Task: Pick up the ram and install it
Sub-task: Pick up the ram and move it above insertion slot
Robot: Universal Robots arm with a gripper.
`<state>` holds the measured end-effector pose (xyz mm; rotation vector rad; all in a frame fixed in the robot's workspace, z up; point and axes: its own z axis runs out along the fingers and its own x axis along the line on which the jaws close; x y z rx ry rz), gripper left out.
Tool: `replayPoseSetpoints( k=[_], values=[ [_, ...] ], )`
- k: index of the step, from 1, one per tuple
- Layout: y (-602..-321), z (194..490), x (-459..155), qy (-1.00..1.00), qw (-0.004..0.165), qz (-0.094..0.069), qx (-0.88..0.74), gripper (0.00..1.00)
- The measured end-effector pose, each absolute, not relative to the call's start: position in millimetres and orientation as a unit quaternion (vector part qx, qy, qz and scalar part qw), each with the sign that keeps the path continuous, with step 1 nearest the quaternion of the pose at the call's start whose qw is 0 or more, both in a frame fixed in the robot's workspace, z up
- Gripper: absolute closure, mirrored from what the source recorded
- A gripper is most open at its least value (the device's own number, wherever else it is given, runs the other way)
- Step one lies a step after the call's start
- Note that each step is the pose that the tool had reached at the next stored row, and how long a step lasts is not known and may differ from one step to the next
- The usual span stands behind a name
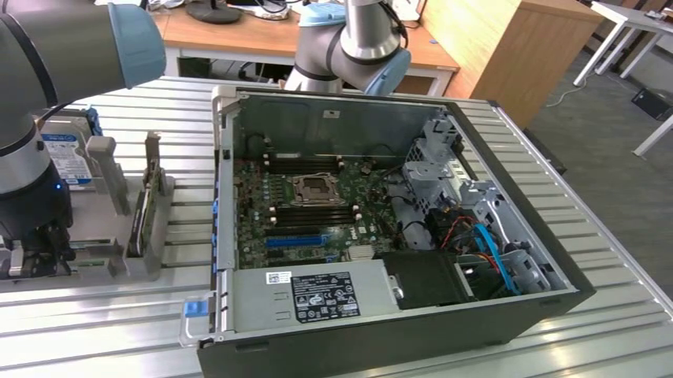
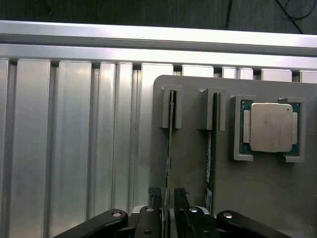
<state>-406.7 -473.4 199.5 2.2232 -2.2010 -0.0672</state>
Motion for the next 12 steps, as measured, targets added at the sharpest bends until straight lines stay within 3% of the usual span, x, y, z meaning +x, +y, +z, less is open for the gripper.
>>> replayPoseSetpoints(
  k=[1, 2, 12],
  values=[
    [-473.4, 199.5, -406.7, -0.703, 0.006, -0.021, 0.71, 0.72],
    [-473.5, 199.5, -406.7, -0.703, 0.006, -0.021, 0.71, 0.79],
    [-473.5, 199.5, -406.7, -0.703, 0.006, -0.021, 0.71, 0.79]
  ],
)
